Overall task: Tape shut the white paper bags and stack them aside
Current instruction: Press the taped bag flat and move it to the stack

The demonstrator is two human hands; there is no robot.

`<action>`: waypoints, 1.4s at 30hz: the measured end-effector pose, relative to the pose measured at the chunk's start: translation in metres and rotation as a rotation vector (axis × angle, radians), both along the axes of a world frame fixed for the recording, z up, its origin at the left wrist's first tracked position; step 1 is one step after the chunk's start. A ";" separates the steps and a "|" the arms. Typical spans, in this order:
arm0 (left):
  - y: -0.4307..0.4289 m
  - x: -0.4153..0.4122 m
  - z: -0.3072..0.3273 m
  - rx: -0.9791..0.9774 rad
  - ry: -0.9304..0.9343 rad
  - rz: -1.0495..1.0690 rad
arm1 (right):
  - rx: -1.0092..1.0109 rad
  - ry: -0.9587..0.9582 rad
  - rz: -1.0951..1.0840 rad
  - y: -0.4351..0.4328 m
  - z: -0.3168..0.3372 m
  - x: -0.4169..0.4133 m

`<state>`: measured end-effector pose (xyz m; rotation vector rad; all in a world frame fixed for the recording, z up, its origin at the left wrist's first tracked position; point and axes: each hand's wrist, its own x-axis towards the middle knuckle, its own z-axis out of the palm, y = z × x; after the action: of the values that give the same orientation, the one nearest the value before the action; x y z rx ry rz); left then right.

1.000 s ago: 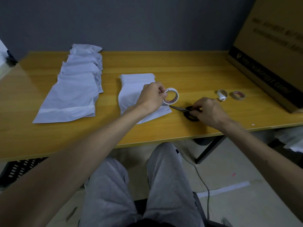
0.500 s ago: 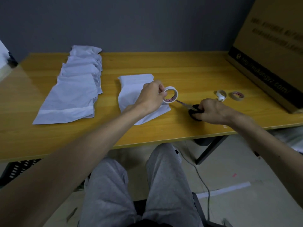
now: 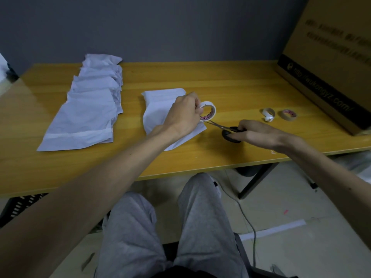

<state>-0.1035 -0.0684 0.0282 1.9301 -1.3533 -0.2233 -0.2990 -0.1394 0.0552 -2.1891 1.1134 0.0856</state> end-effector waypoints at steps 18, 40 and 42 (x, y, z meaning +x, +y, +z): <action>0.002 0.002 0.002 -0.022 0.041 -0.002 | -0.126 -0.098 0.027 0.006 -0.009 0.018; 0.025 0.017 -0.049 0.045 0.466 0.149 | -0.164 0.070 -0.137 -0.022 -0.024 0.013; 0.027 0.017 -0.049 0.039 0.457 0.150 | -0.233 0.099 -0.110 -0.026 -0.021 0.017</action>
<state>-0.0869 -0.0417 -0.0209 1.8555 -0.9052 -0.5807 -0.2825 -0.1657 0.0338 -2.3436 1.3557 0.0168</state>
